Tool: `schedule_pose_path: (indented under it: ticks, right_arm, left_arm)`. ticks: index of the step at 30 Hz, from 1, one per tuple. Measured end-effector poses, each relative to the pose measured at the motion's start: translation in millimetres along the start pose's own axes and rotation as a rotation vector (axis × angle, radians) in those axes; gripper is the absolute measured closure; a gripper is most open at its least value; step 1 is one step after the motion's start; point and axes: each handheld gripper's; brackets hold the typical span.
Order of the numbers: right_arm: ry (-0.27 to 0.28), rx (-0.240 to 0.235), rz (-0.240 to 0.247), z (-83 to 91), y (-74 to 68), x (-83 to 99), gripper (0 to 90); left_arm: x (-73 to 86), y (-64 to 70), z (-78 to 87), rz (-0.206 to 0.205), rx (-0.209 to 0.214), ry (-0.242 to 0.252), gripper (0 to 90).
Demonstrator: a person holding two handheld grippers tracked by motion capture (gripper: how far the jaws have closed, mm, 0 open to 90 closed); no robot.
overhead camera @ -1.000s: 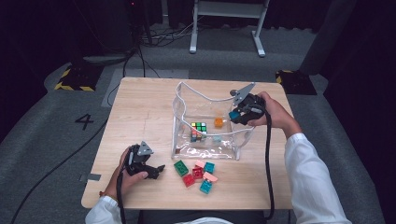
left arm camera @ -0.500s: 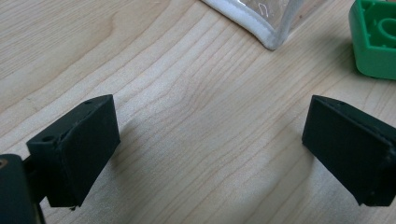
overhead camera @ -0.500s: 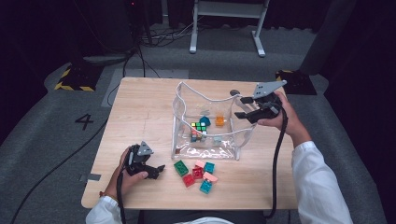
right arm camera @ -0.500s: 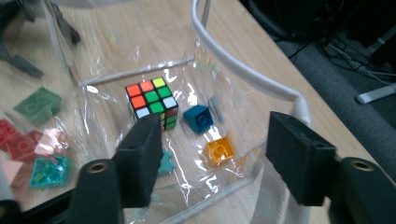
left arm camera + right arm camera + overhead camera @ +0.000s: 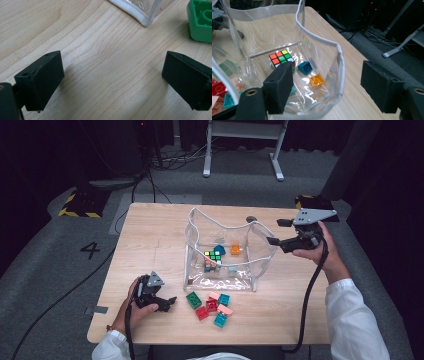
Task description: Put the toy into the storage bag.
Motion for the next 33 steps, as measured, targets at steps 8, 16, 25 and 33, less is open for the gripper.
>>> schedule_pose_path:
  ticks: [8,16,25,33]
  right_arm:
    - [0.072,0.024,-0.074,22.6,2.9,23.9,25.8]
    - [0.081,0.038,-0.092,30.4,-1.8,54.7,25.8]
    - [0.033,0.040,-0.089,22.2,-15.6,86.2,26.3]
    - [-0.006,0.001,-0.100,9.1,-34.1,114.0,26.3]
  left_arm:
    - [-0.1,-0.2,-0.1,-0.001,-0.001,0.002,4.1]
    - [-0.1,-0.3,-0.1,-0.002,0.000,0.002,4.1]
    - [-0.1,-0.2,-0.1,-0.002,-0.001,0.002,4.1]
    - [-0.1,-0.2,0.0,-0.002,-0.001,0.002,4.1]
Point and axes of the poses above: each handheld gripper's, and its own axes: z roughly backward along the jaws, x roughly out of its underside, y roughly to its right, and after that the axes turned 1 degree about z, right-handed
